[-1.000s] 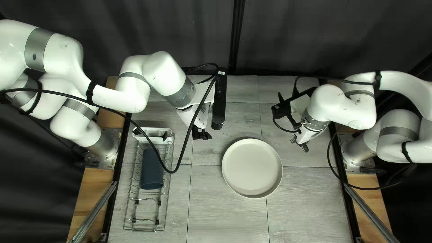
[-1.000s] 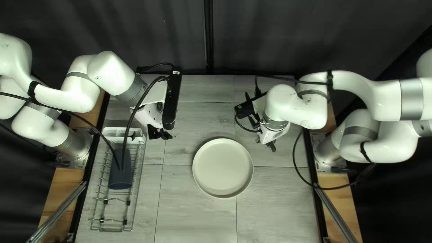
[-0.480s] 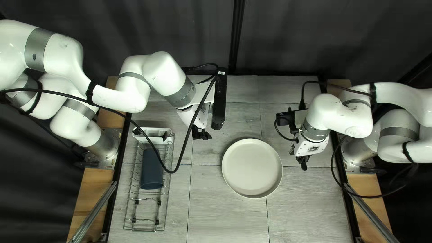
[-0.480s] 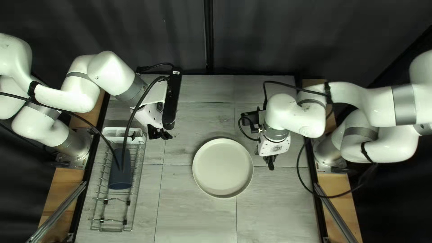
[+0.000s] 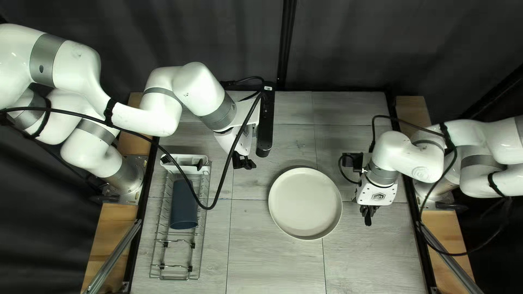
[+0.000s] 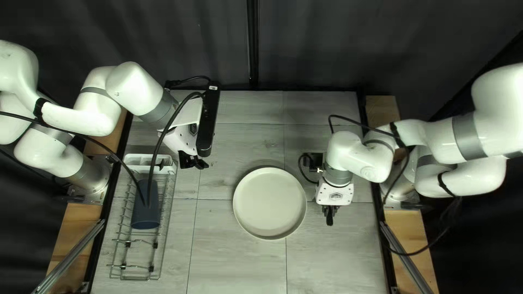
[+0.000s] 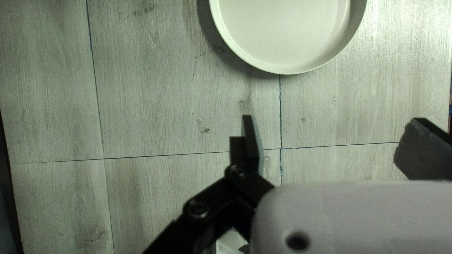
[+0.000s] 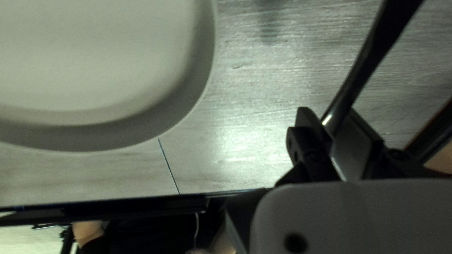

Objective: Pick up and place plate onto table. Place down one fork to the left of the plate. Place spoon and knife to the right of the plate. Place cup above the knife and spoon

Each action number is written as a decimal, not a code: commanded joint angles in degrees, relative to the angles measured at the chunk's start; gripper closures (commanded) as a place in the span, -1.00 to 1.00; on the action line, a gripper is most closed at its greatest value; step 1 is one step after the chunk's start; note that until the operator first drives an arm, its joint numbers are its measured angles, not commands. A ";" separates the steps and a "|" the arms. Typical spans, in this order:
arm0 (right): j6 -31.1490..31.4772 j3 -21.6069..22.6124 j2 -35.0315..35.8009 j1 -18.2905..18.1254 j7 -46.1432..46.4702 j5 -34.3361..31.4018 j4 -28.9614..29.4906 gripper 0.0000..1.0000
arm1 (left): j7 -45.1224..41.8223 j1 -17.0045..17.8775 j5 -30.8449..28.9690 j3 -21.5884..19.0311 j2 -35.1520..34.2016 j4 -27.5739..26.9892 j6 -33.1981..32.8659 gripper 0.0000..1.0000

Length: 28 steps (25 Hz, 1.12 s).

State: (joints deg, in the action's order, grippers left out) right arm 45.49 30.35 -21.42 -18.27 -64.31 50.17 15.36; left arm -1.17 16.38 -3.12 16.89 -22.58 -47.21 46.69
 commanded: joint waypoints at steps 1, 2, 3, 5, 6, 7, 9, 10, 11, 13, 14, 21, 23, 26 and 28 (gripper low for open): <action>-3.56 -0.15 5.04 -0.43 4.11 1.61 0.06 1.00 | 0.00 0.00 0.00 0.00 0.00 0.00 0.00 -1.00; -3.78 -0.27 5.37 -0.43 4.65 1.79 0.08 1.00 | 0.00 0.00 0.00 0.00 0.00 0.00 0.00 -1.00; -3.95 -0.35 5.77 -0.46 5.26 1.92 0.27 1.00 | 0.00 0.00 0.00 0.00 0.00 0.00 0.00 -1.00; -4.47 -0.26 6.81 -0.54 5.69 1.84 0.92 1.00 | 0.00 0.00 0.00 0.00 0.00 0.00 0.00 -1.00; -4.82 -0.30 7.72 -0.74 6.05 1.67 1.40 1.00 | 0.00 0.00 0.00 0.00 0.00 0.00 0.00 -1.00; -4.90 -0.35 7.97 -0.81 6.14 1.60 1.52 1.00 | 0.00 0.00 0.00 0.00 0.00 0.00 0.00 -1.00; -5.34 -0.56 8.61 -1.00 6.74 1.78 1.67 1.00 | 0.00 0.00 0.00 0.00 0.00 0.00 0.00 -1.00; -5.77 -0.63 9.12 -1.13 7.04 1.92 1.63 1.00 | 0.00 0.00 0.00 0.00 0.00 0.00 0.00 -1.00; -6.57 -0.74 10.12 -1.30 7.70 2.28 1.61 1.00 | 0.00 0.00 0.00 0.00 0.00 0.00 0.00 -1.00; -7.45 -0.76 11.18 -1.29 8.47 3.03 1.55 1.00 | 0.00 0.00 0.00 0.00 0.00 0.00 0.00 -1.00; -7.66 -0.64 11.41 -1.24 8.24 3.14 1.54 1.00 | 0.00 0.00 0.00 0.00 0.00 0.00 0.00 -1.00; -9.31 -0.42 13.65 -1.17 8.89 3.87 2.21 1.00 | 0.00 0.00 0.00 0.00 0.00 0.00 0.00 -1.00; -9.46 -0.58 13.98 -1.32 9.29 3.91 2.22 0.26 | 0.00 0.00 0.00 0.00 0.00 0.00 0.00 -1.00; -9.45 -0.83 13.77 -1.43 9.90 4.26 1.86 -1.00 | 0.00 0.00 0.00 0.00 0.00 0.00 0.00 -1.00; -8.24 -0.77 11.45 -1.38 8.59 3.52 1.48 -1.00 | 0.00 0.00 0.00 0.00 0.00 0.00 0.00 -1.00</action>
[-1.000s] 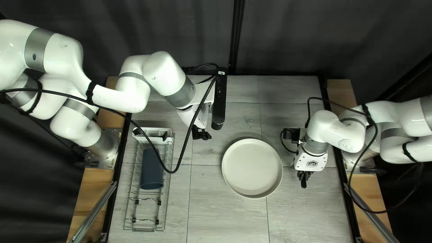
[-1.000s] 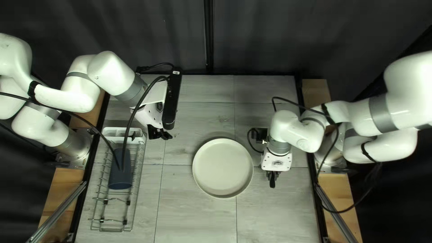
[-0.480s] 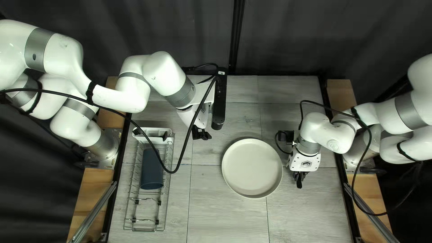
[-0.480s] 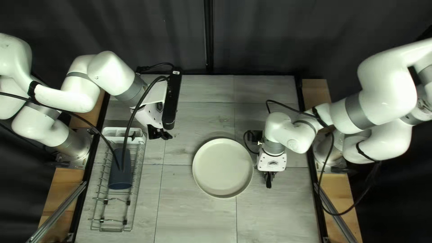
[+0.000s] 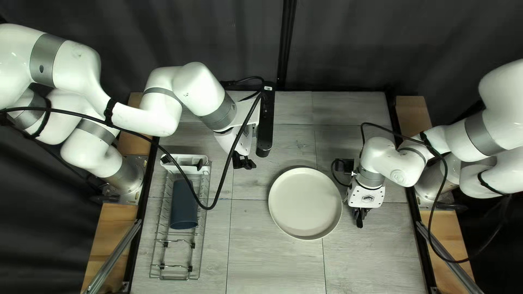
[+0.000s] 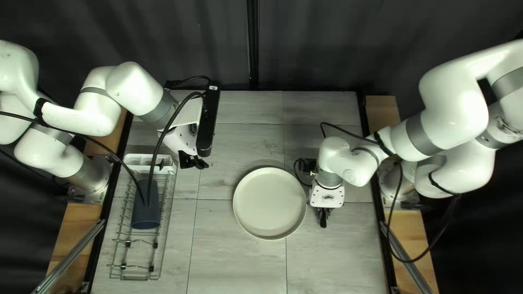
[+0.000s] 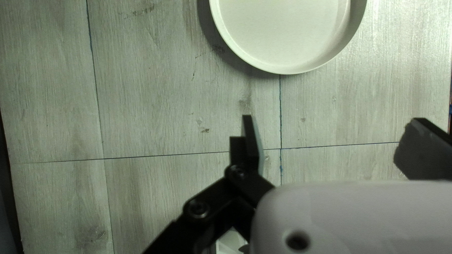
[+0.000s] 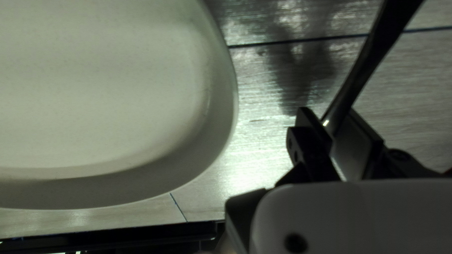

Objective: Pick up and place plate onto table. Place down one fork to the left of the plate. Place spoon and knife to the right of the plate. Place cup above the knife and spoon

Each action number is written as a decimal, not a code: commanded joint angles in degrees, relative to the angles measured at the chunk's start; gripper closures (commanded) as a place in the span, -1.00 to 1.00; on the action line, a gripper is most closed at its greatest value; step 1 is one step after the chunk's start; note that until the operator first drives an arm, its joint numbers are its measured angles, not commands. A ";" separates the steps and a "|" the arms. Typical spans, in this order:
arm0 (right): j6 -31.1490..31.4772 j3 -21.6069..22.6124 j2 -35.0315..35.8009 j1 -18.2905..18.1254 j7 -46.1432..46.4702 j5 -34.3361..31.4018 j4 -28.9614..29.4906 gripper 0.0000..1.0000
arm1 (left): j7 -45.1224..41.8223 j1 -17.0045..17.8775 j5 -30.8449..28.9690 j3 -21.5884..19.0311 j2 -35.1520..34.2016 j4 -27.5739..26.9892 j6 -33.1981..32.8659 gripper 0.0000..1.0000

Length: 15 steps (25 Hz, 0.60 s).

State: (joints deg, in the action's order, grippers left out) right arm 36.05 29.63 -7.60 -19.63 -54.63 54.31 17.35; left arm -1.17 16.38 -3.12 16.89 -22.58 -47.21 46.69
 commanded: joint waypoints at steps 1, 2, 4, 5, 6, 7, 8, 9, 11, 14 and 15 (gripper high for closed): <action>2.23 0.19 -4.11 -0.03 -2.64 -1.75 -0.53 -1.00 | 0.00 0.00 0.00 0.00 0.00 0.00 0.00 -1.00; 3.02 0.40 -5.25 -0.13 -3.89 -2.79 -0.42 -1.00 | 0.00 0.00 0.00 0.00 0.00 0.00 0.00 -1.00; 6.93 1.46 -9.39 -1.01 -9.19 -8.05 0.86 -1.00 | 0.00 0.00 0.00 0.00 0.00 0.00 0.00 -1.00; 10.17 2.18 -12.01 -1.85 -12.55 -11.90 2.25 -1.00 | 0.00 0.00 0.00 0.00 0.00 0.00 0.00 -1.00; 12.91 2.73 -13.96 -2.49 -14.98 -14.86 3.57 -1.00 | 0.00 0.00 0.00 0.00 0.00 0.00 0.00 -1.00; 14.73 3.08 -15.00 -2.91 -16.39 -16.88 4.59 -1.00 | 0.00 0.00 0.00 0.00 0.00 0.00 0.00 -1.00; 18.80 4.02 -16.85 -3.74 -19.07 -21.19 7.18 -1.00 | 0.00 0.00 0.00 0.00 0.00 0.00 0.00 -1.00; 21.07 4.63 -17.61 -4.02 -20.24 -23.58 8.86 -1.00 | 0.00 0.00 0.00 0.00 0.00 0.00 0.00 -1.00; 27.06 7.31 -18.78 -3.81 -21.68 -30.20 13.98 -1.00 | 0.00 0.00 0.00 0.00 0.00 0.00 0.00 -1.00; 30.38 9.84 -19.38 -2.94 -22.62 -34.25 17.60 -1.00 | 0.00 0.00 0.00 0.00 0.00 0.00 0.00 -1.00; 30.38 9.84 -19.38 -2.94 -22.62 -34.25 17.60 -1.00 | 0.00 0.00 0.00 0.00 0.00 0.00 0.00 -1.00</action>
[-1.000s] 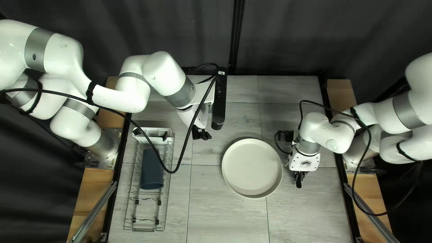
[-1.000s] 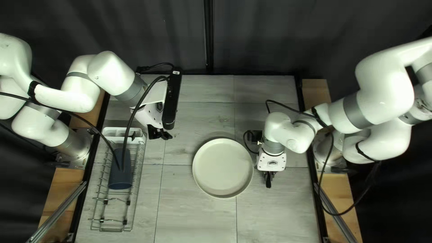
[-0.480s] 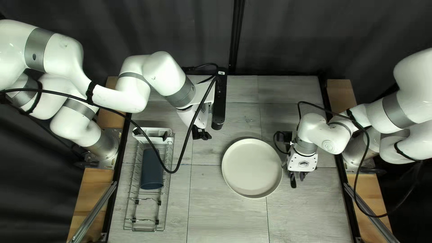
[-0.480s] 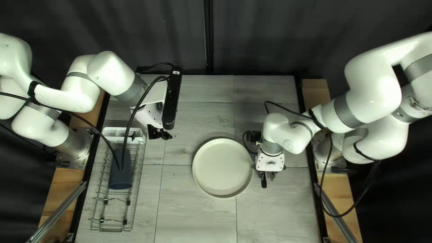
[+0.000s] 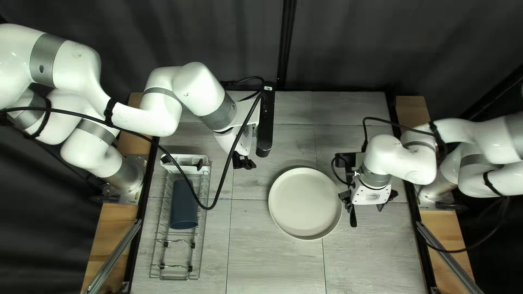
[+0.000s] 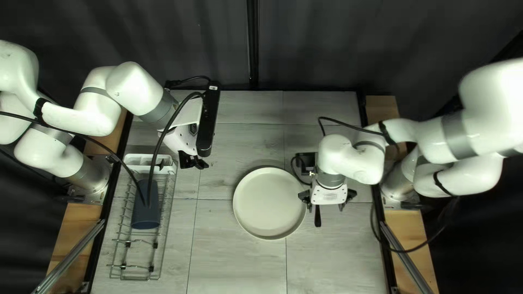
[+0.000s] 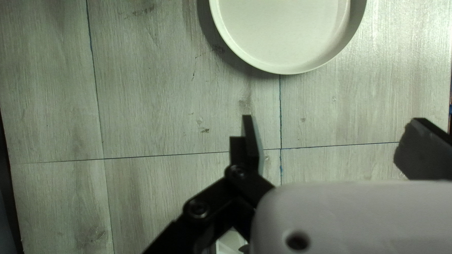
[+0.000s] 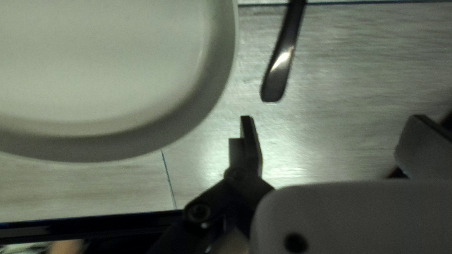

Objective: Pick up and place plate onto table. Place down one fork to the left of the plate. Place spoon and knife to the right of the plate. Place cup above the knife and spoon

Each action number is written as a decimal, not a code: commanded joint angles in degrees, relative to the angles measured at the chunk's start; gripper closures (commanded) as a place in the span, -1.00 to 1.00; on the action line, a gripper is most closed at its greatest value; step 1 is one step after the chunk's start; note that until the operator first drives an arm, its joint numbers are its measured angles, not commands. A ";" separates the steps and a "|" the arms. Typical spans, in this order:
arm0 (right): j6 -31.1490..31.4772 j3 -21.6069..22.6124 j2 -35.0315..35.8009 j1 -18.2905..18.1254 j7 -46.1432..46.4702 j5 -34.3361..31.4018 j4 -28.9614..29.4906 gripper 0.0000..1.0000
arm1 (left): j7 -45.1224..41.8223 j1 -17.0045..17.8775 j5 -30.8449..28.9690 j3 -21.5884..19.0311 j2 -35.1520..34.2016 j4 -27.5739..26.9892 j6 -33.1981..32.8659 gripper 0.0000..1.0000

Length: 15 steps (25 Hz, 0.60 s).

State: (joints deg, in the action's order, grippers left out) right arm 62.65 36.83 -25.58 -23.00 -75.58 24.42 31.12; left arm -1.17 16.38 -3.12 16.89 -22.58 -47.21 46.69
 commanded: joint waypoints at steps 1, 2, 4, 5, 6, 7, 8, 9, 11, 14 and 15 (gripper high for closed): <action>3.77 2.64 -1.40 0.42 -1.66 -4.36 3.83 -1.00 | 0.00 0.00 0.00 0.00 0.00 0.00 0.00 -1.00; 3.77 2.64 -1.40 0.42 -1.66 -4.36 3.83 -1.00 | 0.00 0.00 0.00 0.00 0.00 0.00 0.00 -1.00; 3.77 2.64 -1.40 0.42 -1.66 -4.36 3.83 -1.00 | 0.00 0.00 0.00 0.00 0.00 0.00 0.00 -1.00; 3.77 2.64 -1.40 0.42 -1.66 -4.36 3.83 -1.00 | 0.00 0.00 0.00 0.00 0.00 0.00 0.00 -1.00; 3.77 2.64 -1.40 0.42 -1.66 -4.36 3.83 -1.00 | 0.00 0.00 0.00 0.00 0.00 0.00 0.00 -1.00; 3.77 2.64 -1.40 0.42 -1.66 -4.36 3.83 -1.00 | 0.00 0.00 0.00 0.00 0.00 0.00 0.00 -1.00; 3.51 3.09 -1.27 0.66 -1.32 -4.77 3.68 -1.00 | 0.00 0.00 0.00 0.00 0.00 0.00 0.00 -1.00; 4.18 1.84 -2.76 1.05 0.25 -4.63 3.22 -1.00 | 0.00 0.00 0.00 0.00 0.00 0.00 0.00 -1.00; 6.22 -1.51 -6.80 1.92 4.18 -4.85 2.42 -1.00 | 0.00 0.00 0.00 0.00 0.00 0.00 0.00 -1.00; 8.58 -3.71 -10.03 2.49 7.07 -6.26 3.49 -1.00 | 0.00 0.00 0.00 0.00 0.00 0.00 0.00 -1.00; 9.28 -4.45 -11.76 3.09 8.60 -7.04 3.69 -1.00 | 0.00 0.00 0.00 0.00 0.00 0.00 0.00 -1.00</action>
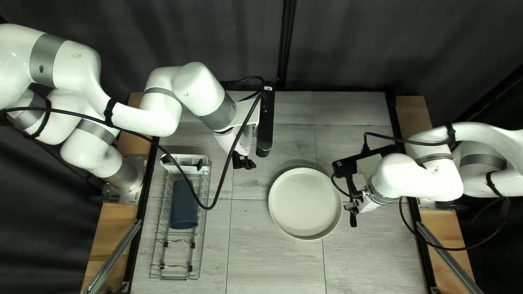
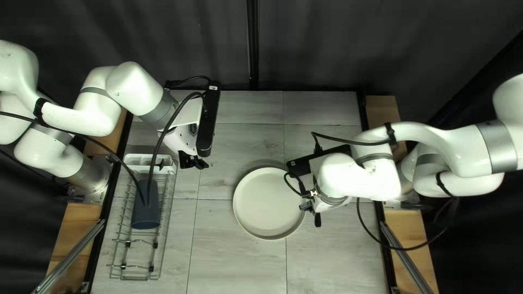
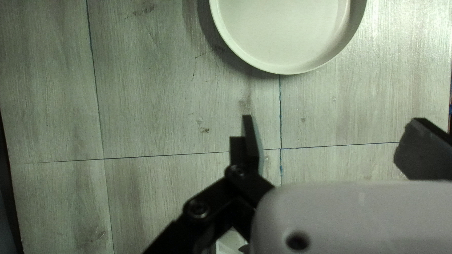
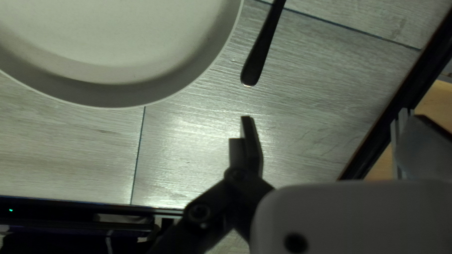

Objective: Pick up and place plate onto table. Place down one fork to the left of the plate. Place spoon and knife to the right of the plate. Place cup above the knife and spoon

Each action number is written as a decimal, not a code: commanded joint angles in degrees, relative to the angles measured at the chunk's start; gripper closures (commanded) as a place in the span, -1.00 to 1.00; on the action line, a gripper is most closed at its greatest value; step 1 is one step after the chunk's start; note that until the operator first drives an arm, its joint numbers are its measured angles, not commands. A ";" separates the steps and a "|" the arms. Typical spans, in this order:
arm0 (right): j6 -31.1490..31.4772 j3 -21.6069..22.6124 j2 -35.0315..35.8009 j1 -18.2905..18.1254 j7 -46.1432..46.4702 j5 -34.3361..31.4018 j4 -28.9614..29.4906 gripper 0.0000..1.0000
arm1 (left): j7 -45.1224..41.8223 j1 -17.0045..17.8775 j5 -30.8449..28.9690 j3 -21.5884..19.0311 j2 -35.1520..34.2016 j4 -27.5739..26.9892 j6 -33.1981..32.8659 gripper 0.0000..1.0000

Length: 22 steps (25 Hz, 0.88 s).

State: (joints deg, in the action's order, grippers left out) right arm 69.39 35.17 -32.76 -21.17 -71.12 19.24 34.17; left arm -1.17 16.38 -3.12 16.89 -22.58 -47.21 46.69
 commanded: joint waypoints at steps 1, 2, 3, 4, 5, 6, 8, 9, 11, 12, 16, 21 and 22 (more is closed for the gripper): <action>2.67 -3.08 -5.69 1.72 5.11 -2.36 0.57 -1.00 | 0.00 0.00 0.00 0.00 0.00 0.00 0.00 -1.00; 3.10 -3.52 -6.49 1.94 6.10 -3.00 0.89 -1.00 | 0.00 0.00 0.00 0.00 0.00 0.00 0.00 -1.00; 3.67 -4.11 -7.93 2.58 8.04 -4.20 1.51 -1.00 | 0.00 0.00 0.00 0.00 0.00 0.00 0.00 -1.00; 3.94 -4.24 -8.67 2.97 9.10 -4.92 1.89 -1.00 | 0.00 0.00 0.00 0.00 0.00 0.00 0.00 -1.00; 4.62 -5.18 -10.18 3.66 11.61 -6.37 2.80 -1.00 | -0.18 -0.13 0.30 0.17 -0.67 0.56 0.00 -1.00; 4.62 -5.18 -10.18 3.66 11.61 -6.37 2.80 -1.00 | -1.40 -0.57 -0.63 -0.69 -1.53 0.45 1.05 -1.00; 4.62 -5.18 -10.18 3.66 11.61 -6.37 2.80 -1.00 | -4.04 -1.47 -2.48 -2.62 -3.20 0.09 3.33 -1.00; 4.62 -5.18 -10.18 3.66 11.61 -6.37 2.80 -1.00 | -4.72 -1.68 -2.95 -3.09 -3.48 0.01 3.77 -1.00; 4.62 -5.18 -10.18 3.66 11.61 -6.37 2.80 -1.00 | -7.70 -2.84 -4.96 -5.48 -5.65 -0.82 7.67 -1.00; 4.62 -5.18 -10.18 3.66 11.61 -6.37 2.80 -1.00 | -8.30 -3.13 -5.45 -5.97 -6.09 -1.00 8.67 -1.00; 4.62 -5.18 -10.18 3.66 11.61 -6.37 2.80 -1.00 | -12.24 -5.04 -8.03 -8.93 -9.43 -0.67 15.46 -1.00; 4.62 -5.18 -10.18 3.66 11.61 -6.37 2.80 -1.00 | -17.73 -5.48 -9.37 -12.54 -12.23 4.44 17.00 -1.00; 4.62 -5.18 -10.18 3.66 11.61 -6.37 2.80 -1.00 | -18.43 -5.37 -9.33 -13.05 -13.02 5.89 16.72 -1.00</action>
State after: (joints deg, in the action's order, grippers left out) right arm 74.01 29.99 -42.94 -17.51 -59.51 12.88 36.97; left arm -17.40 10.95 -12.13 5.56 -33.65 -44.56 63.35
